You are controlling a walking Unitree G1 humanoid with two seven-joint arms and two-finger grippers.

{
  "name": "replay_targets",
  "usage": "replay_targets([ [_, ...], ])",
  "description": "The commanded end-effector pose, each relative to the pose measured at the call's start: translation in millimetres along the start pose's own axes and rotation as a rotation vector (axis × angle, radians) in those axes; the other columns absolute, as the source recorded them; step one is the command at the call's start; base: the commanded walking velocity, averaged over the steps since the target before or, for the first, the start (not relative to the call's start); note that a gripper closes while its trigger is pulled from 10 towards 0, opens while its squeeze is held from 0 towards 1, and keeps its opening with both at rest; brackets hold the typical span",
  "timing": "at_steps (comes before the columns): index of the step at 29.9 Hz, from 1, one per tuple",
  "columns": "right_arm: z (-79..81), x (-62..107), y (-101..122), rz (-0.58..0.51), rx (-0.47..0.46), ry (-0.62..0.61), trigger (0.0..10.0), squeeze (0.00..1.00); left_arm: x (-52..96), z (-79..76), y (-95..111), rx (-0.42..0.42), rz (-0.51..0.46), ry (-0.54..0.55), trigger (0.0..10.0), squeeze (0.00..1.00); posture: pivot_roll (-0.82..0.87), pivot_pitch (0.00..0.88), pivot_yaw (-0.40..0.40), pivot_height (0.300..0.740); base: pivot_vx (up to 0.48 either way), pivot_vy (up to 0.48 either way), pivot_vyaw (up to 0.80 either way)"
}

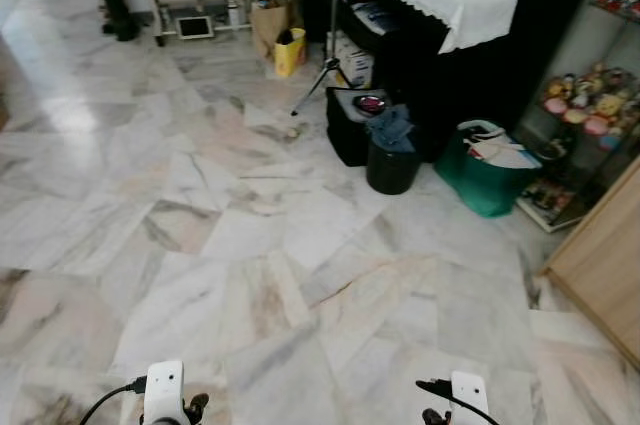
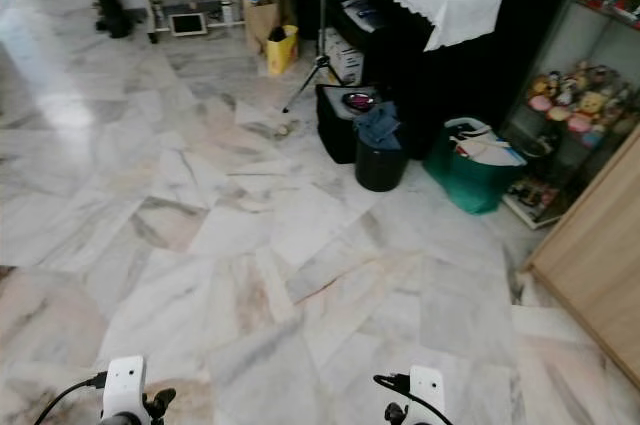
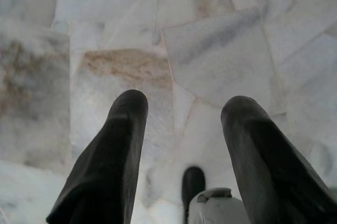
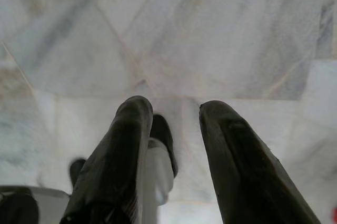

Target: Hang keys on a hook

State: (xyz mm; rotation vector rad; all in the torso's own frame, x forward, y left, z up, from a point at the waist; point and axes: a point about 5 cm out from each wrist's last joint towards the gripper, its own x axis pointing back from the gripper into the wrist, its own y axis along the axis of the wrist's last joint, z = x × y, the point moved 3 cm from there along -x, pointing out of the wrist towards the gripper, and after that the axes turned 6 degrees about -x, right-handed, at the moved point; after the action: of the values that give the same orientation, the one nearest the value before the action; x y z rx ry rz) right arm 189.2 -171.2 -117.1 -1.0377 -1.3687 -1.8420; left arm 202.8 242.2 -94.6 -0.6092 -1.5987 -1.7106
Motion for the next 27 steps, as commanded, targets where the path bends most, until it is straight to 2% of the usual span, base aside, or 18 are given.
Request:
replay_targets([
  [1,-7.5,1.2,-3.4,0.007,0.000,-0.018,10.0,0.00,-0.8,-4.3,0.6,0.005,0.007,-0.004,10.0,0.00,0.08,0.000,-0.020,0.740,0.000,0.000,-0.77],
  [12,-11.0,1.9,-5.2,0.011,0.015,-0.021,10.0,0.00,0.1,-7.8,-2.9,0.010,0.008,-0.014,10.0,0.00,0.08,0.000,-0.028,0.740,0.000,0.000,-0.77],
  [27,-10.0,1.8,-6.6,0.011,-0.009,-0.026,10.0,0.00,0.1,-6.2,-2.5,-0.012,0.009,-0.029,10.0,0.00,0.06,0.000,-0.005,0.740,0.000,0.000,-0.77],
])
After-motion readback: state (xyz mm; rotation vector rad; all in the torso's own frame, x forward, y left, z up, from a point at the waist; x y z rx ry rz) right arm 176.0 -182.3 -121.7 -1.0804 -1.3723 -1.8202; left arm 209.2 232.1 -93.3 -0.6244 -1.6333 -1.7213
